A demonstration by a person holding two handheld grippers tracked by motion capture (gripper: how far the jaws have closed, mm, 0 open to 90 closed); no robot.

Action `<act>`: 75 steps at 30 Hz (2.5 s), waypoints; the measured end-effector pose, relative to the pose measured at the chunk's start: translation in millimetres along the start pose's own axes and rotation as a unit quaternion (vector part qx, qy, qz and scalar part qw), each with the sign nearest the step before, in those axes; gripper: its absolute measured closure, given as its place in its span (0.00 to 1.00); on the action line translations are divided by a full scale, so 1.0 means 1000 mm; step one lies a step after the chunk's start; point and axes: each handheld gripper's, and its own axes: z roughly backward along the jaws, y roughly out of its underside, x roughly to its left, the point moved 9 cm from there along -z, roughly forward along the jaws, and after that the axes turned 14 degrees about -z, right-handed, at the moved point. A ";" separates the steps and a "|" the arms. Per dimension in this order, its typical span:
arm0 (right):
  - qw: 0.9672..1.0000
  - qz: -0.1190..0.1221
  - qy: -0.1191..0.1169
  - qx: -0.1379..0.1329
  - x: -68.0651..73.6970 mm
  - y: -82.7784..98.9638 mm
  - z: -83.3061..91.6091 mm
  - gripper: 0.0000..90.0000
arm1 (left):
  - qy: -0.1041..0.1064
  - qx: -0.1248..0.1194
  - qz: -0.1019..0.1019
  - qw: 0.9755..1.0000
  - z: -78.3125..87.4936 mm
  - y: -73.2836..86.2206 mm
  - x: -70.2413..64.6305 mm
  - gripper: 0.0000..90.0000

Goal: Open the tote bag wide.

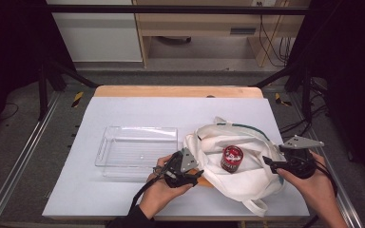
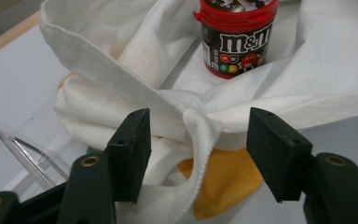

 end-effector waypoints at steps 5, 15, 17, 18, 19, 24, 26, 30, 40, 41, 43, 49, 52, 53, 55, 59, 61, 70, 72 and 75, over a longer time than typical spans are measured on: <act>1.000 0.001 -0.007 0.021 0.000 0.010 -0.008 0.41 | 0.013 0.003 -0.007 1.000 0.001 0.002 -0.005 0.55; 0.999 0.010 0.005 0.031 -0.004 0.019 -0.007 0.50 | 0.017 0.003 -0.006 1.000 0.001 0.004 -0.010 0.65; 0.999 0.010 0.006 0.036 -0.005 0.022 -0.008 0.52 | 0.018 0.005 -0.007 1.000 0.001 0.004 -0.011 0.67; 0.999 0.010 0.008 0.041 -0.005 0.025 -0.008 0.55 | 0.017 0.004 -0.008 1.000 0.001 0.004 -0.011 0.68; 0.999 0.014 0.011 0.043 -0.006 0.027 -0.008 0.59 | 0.017 0.004 -0.009 1.000 0.001 0.004 -0.012 0.70; 0.998 0.019 0.017 0.057 -0.006 0.036 -0.011 0.63 | 0.019 0.007 -0.020 1.000 -0.001 0.005 -0.016 0.80; 0.998 0.016 0.014 0.055 -0.005 0.035 -0.010 0.62 | 0.020 0.007 -0.023 0.999 -0.001 0.006 -0.017 0.82; 0.998 0.020 0.013 0.055 0.001 0.034 -0.012 0.51 | 0.021 0.007 -0.023 0.999 -0.002 0.007 -0.018 0.85; 0.996 0.041 0.038 0.075 0.004 0.042 -0.027 0.57 | 0.023 0.004 -0.026 0.999 -0.003 0.006 -0.019 0.86; 0.995 0.043 0.040 0.076 0.004 0.042 -0.028 0.58 | 0.023 0.003 -0.025 0.999 -0.003 0.006 -0.019 0.86; 0.994 0.051 0.045 0.082 0.005 0.044 -0.032 0.62 | 0.023 0.003 -0.026 0.999 -0.003 0.006 -0.019 0.87; 0.991 0.070 0.066 0.098 0.004 0.048 -0.038 0.85 | 0.021 0.002 -0.025 0.999 -0.002 0.007 -0.018 0.88; 0.992 0.065 0.067 0.090 0.001 0.047 -0.035 0.93 | 0.018 0.003 -0.025 1.000 -0.001 0.008 -0.016 0.89; 0.992 0.061 0.066 0.085 -0.001 0.046 -0.033 0.93 | 0.016 0.004 -0.027 1.000 -0.001 0.008 -0.015 0.90; 0.994 0.046 0.065 0.072 -0.005 0.043 -0.027 0.94 | 0.015 0.005 -0.027 1.000 0.000 0.009 -0.014 0.91; 0.997 0.018 0.062 0.047 -0.018 0.037 -0.014 0.94 | 0.014 0.008 -0.026 1.000 -0.001 0.010 -0.014 0.91; 0.997 0.001 0.056 0.045 -0.024 0.039 -0.014 0.94 | 0.015 0.010 -0.027 0.999 -0.002 0.011 -0.015 0.91; 0.999 -0.032 0.022 0.038 -0.029 0.048 -0.023 0.85 | 0.018 0.007 -0.025 1.000 -0.002 0.012 -0.015 0.91; 0.999 -0.029 0.016 0.032 -0.026 0.044 -0.019 0.76 | 0.019 0.005 -0.023 1.000 -0.002 0.012 -0.015 0.91; 0.999 -0.019 0.018 0.019 -0.022 0.034 -0.010 0.65 | 0.020 0.003 -0.021 1.000 -0.001 0.011 -0.015 0.91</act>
